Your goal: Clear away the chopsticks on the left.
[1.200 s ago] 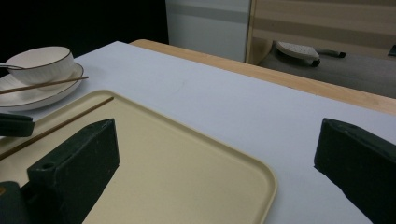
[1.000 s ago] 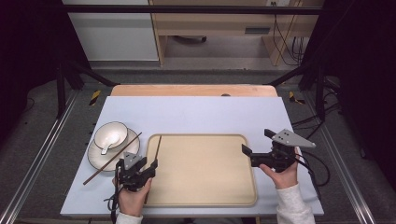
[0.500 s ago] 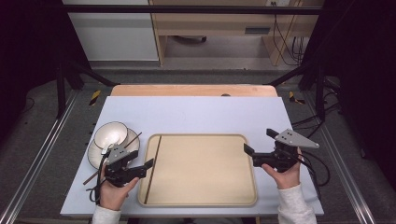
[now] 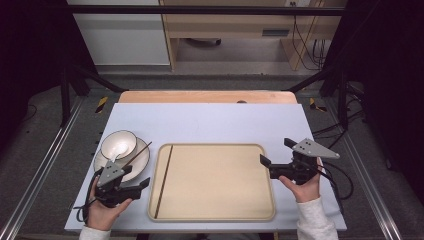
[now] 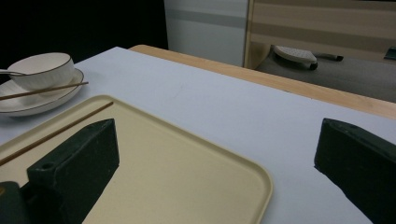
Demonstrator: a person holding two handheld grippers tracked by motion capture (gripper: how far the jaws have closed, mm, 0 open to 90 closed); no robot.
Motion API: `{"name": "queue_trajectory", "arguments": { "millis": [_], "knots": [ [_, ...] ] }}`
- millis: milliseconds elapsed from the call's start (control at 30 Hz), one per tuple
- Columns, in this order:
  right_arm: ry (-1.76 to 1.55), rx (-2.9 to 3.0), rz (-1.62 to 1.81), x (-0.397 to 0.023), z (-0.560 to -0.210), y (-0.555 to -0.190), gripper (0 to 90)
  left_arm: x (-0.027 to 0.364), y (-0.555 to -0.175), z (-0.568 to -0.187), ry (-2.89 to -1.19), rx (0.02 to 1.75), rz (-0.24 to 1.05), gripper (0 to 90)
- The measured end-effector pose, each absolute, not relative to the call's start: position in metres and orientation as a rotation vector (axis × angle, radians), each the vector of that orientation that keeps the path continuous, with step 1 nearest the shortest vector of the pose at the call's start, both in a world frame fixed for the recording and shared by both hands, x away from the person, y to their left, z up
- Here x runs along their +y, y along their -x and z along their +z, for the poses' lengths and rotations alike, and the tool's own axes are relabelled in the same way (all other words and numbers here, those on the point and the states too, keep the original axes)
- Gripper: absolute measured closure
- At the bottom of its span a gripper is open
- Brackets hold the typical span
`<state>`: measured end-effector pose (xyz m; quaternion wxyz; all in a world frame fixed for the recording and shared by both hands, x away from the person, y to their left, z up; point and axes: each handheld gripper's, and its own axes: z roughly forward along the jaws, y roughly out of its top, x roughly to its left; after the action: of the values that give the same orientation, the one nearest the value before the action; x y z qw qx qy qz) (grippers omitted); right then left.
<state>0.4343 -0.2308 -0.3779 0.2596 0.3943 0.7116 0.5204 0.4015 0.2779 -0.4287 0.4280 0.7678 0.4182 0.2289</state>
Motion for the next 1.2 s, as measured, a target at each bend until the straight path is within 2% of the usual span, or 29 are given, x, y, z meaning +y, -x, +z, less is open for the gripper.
{"name": "queue_trajectory", "arguments": {
  "millis": [300, 667, 933, 967, 1000, 1033, 1067, 1200],
  "knots": [
    [-1.071, 1.933, 1.404, -0.230, -0.379, -0.434, 0.5, 0.301, -0.397, -0.438, -1.971, 1.088, 0.574, 22.6],
    [-1.073, 1.945, 1.394, -0.227, -0.381, -0.436, 0.5, 0.326, -0.414, -0.447, -1.986, 1.180, 0.629, 24.1],
    [-1.074, 1.949, 1.394, -0.226, -0.381, -0.437, 0.5, 0.340, -0.431, -0.454, -2.011, 1.219, 0.622, 35.5],
    [-1.072, 1.950, 1.393, -0.226, -0.382, -0.437, 0.4, 0.340, -0.432, -0.455, -2.016, 1.222, 0.617, 39.9],
    [-1.072, 1.950, 1.393, -0.226, -0.382, -0.437, 0.4, 0.341, -0.435, -0.455, -2.033, 1.219, 0.614, 39.9],
    [-1.074, 1.950, 1.392, -0.226, -0.382, -0.437, 0.5, 0.341, -0.436, -0.456, -2.036, 1.222, 0.609, 46.1],
    [-1.074, 1.950, 1.392, -0.226, -0.382, -0.437, 0.5, 0.341, -0.437, -0.457, -2.046, 1.220, 0.608, 46.1],
    [-1.074, 1.953, 1.390, -0.226, -0.382, -0.437, 0.4, 0.340, -0.442, -0.460, -2.071, 1.223, 0.593, 57.8]
  ]
}}
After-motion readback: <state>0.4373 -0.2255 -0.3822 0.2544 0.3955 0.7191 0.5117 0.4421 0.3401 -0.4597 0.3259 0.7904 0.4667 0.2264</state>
